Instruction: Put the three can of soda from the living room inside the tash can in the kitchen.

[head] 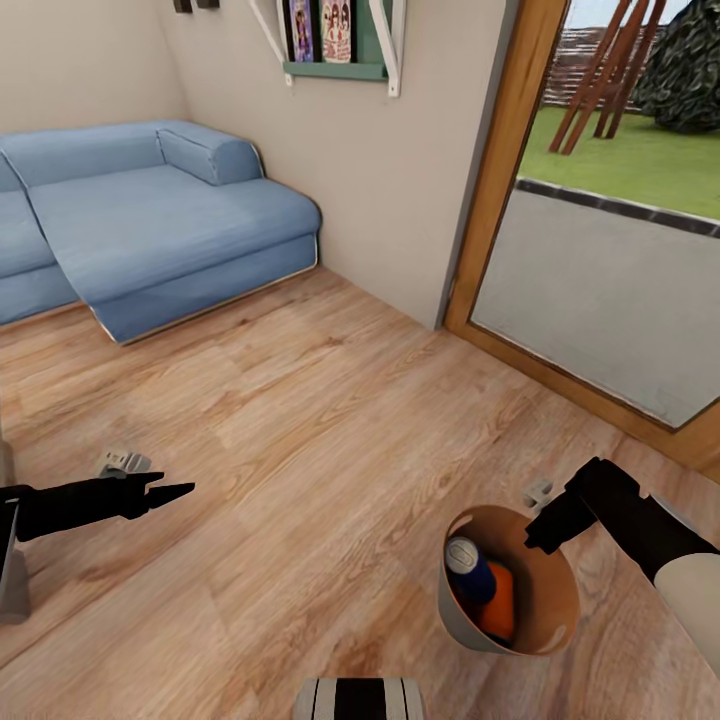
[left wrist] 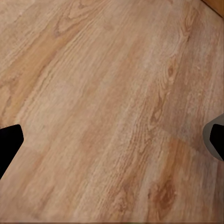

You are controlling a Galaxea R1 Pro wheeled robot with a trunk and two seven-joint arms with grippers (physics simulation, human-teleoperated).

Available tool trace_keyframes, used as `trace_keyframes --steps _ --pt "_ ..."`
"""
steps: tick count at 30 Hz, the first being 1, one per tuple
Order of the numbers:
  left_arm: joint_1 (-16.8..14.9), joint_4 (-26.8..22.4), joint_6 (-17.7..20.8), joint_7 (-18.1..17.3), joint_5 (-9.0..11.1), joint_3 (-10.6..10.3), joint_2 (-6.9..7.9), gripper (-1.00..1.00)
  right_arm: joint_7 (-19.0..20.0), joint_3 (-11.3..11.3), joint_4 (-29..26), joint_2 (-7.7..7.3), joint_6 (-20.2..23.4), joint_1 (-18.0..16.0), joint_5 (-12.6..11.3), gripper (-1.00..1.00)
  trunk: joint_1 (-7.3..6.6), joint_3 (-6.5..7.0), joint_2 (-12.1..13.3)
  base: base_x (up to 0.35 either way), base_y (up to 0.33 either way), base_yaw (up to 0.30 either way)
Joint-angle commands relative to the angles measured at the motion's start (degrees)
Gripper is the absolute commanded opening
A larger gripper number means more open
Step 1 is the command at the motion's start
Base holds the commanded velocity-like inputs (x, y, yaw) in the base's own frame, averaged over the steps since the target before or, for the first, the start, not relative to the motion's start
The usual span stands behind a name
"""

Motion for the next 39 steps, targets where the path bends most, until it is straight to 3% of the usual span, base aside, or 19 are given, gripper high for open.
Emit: trace_keyframes --steps 1,4,14,20,26,34,39 --pt "-0.01 0.0 0.0 0.0 0.01 0.0 0.0 1.0 0.26 -0.01 -0.01 -0.01 0.61 -0.03 -0.69 -1.0 0.02 -0.22 -0.02 0.0 0.0 0.0" --pt "0.0 0.0 -0.01 0.0 0.01 -0.01 -0.03 1.0 0.23 -0.01 -0.01 0.0 0.6 -0.03 -0.68 -1.0 0.09 -0.89 -0.06 0.0 0.0 0.0" --pt "0.0 0.0 -0.02 -0.02 0.04 0.01 -0.03 1.0 0.05 0.04 0.01 -0.04 0.63 -0.03 -0.61 -1.0 0.09 -0.89 -0.06 0.0 0.0 0.0" --pt "0.01 0.07 -0.08 0.02 0.01 0.01 -0.04 1.0 -0.06 0.08 0.02 0.04 0.6 -0.03 -0.55 -1.0 0.25 -2.22 -0.14 0.0 0.0 0.0" --pt "-0.02 0.09 -0.1 0.0 0.01 0.01 -0.04 1.0 -0.17 0.08 0.06 0.02 0.59 -0.03 -0.52 -1.0 0.25 -2.22 -0.14 0.0 0.0 0.0" --pt "0.01 0.09 -0.53 0.08 -0.03 0.01 -0.05 1.0 -0.28 0.08 0.02 0.05 0.59 0.05 -0.43 -1.0 0.45 -3.99 -0.25 0.0 0.0 0.0" --pt "-0.01 0.09 -1.22 0.09 -0.07 0.01 -0.05 1.0 -0.31 0.04 0.04 0.05 0.59 0.06 -0.43 -1.0 0.45 -3.99 -0.25 0.0 0.0 0.0"
